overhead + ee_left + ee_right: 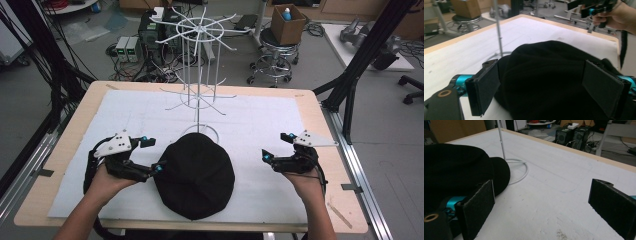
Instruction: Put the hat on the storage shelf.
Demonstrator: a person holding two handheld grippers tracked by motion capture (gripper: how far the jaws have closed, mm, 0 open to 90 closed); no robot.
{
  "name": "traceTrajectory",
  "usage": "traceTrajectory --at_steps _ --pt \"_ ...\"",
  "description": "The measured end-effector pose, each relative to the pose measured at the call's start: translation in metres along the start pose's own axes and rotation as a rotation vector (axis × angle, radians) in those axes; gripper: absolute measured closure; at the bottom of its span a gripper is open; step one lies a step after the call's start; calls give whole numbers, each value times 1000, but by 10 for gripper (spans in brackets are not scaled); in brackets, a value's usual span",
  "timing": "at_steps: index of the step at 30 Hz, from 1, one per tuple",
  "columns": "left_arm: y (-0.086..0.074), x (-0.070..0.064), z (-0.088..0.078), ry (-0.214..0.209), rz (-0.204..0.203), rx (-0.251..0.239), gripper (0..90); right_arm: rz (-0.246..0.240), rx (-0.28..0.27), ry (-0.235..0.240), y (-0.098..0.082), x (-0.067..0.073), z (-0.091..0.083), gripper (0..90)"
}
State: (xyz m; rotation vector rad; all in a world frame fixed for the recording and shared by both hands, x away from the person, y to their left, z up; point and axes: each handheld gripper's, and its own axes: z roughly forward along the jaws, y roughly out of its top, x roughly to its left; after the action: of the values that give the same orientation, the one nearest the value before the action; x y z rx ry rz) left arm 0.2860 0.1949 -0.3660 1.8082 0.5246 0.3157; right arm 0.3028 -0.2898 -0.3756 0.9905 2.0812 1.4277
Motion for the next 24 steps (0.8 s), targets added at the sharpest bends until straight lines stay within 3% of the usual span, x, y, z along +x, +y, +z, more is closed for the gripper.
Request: traceTrajectory --at_steps 5,12,19,22,24 --pt "13 -10 14 -58 17 -3 155 2 2 -2 -1 -2 0 59" --pt "26 -33 39 -150 84 38 155 1 18 -3 -3 -1 2 59" --pt "25 -45 53 -192 125 89 155 6 24 -5 -4 -1 3 59" --pt "24 -55 65 -234 148 111 155 14 26 -7 -5 -3 2 59" --pt "24 -56 68 -235 157 127 156 13 27 -7 -5 -3 2 59"
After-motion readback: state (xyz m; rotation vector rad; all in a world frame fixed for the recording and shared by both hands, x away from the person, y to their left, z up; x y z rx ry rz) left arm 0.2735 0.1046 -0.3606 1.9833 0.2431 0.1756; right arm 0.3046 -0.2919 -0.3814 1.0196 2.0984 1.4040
